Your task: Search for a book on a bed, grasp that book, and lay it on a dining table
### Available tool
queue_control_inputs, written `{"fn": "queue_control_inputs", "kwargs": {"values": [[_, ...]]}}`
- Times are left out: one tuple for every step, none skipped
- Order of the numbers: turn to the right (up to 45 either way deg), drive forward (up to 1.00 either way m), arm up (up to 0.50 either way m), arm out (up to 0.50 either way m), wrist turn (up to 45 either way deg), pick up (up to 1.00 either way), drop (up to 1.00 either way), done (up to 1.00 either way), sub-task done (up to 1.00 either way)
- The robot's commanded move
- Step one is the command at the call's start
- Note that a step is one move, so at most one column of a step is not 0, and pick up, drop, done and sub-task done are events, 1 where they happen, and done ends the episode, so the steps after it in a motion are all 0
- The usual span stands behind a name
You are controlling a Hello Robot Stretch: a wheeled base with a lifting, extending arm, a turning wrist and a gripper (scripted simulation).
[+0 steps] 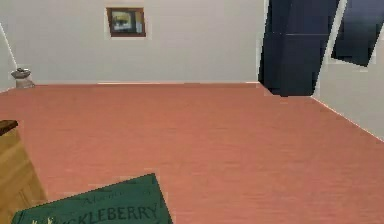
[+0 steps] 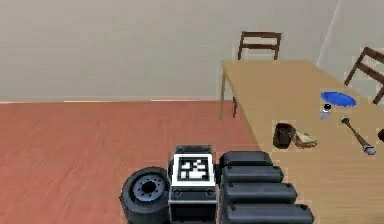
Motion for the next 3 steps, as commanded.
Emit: {"fn": "queue_control_inputs", "kwargs": {"values": [[-36.0, 0.0, 0.0, 0.0, 0.0, 0.0, 0.0, 0.0, 0.0], [0.0, 0.05, 0.0, 0.0, 0.0, 0.0, 0.0, 0.0, 0.0], [45.0, 0.0, 0.0, 0.0, 0.0, 0.0, 0.0, 0.0, 0.0]]}}
